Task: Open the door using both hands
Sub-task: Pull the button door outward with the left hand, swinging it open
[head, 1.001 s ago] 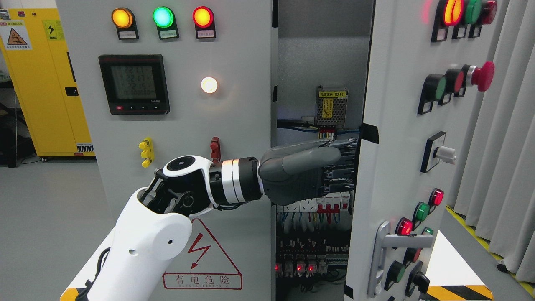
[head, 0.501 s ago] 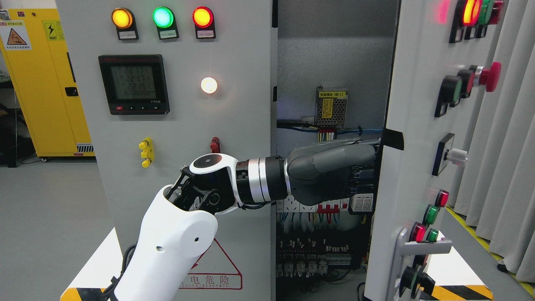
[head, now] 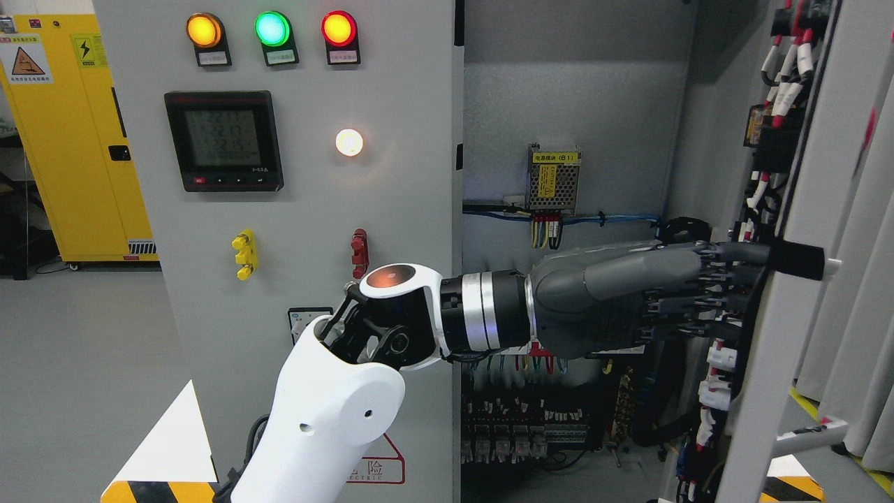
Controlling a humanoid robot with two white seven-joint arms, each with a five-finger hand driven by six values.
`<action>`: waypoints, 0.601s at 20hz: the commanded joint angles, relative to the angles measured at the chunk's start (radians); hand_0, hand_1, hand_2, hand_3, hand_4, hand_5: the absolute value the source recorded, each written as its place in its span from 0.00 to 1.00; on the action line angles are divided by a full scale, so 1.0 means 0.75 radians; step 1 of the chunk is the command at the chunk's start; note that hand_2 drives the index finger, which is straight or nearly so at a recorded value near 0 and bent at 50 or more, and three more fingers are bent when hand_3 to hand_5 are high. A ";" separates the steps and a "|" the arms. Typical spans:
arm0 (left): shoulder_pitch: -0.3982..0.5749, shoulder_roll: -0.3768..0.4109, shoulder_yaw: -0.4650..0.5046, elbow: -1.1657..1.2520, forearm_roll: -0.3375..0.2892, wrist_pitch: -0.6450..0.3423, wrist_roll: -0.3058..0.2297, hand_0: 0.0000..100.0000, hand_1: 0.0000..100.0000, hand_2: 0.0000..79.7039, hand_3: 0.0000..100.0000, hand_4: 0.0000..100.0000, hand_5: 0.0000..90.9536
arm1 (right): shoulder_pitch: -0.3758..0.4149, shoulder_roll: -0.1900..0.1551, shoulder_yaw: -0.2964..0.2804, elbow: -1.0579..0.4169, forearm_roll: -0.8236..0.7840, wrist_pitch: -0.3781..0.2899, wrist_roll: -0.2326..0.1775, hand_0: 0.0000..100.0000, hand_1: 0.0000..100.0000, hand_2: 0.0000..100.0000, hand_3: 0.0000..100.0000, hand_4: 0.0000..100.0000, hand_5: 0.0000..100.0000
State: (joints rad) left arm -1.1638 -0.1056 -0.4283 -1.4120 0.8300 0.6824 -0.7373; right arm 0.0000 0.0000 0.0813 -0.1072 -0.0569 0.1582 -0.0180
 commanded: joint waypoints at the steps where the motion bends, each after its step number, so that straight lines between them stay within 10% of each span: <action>1: 0.016 -0.076 -0.026 -0.120 0.018 0.000 0.014 0.12 0.56 0.00 0.00 0.00 0.00 | -0.002 -0.022 0.000 -0.004 0.000 -0.002 -0.001 0.00 0.50 0.04 0.00 0.00 0.00; 4: 0.030 -0.076 -0.065 -0.177 0.018 -0.002 0.091 0.12 0.56 0.00 0.00 0.00 0.00 | -0.002 -0.022 0.000 -0.004 0.000 -0.002 -0.001 0.00 0.50 0.04 0.00 0.00 0.00; 8: 0.034 -0.078 -0.138 -0.193 0.116 -0.004 0.459 0.12 0.56 0.00 0.00 0.00 0.00 | -0.002 -0.022 0.000 -0.002 -0.002 -0.002 -0.001 0.00 0.50 0.04 0.00 0.00 0.00; 12: 0.030 -0.078 -0.184 -0.193 0.141 -0.012 0.478 0.12 0.56 0.00 0.00 0.00 0.00 | -0.002 -0.022 0.000 0.000 0.000 0.000 -0.001 0.00 0.50 0.04 0.00 0.00 0.00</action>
State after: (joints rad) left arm -1.1437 -0.1438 -0.4866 -1.5026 0.8963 0.6818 -0.4119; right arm 0.0000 0.0000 0.0813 -0.1086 -0.0575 0.1555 -0.0180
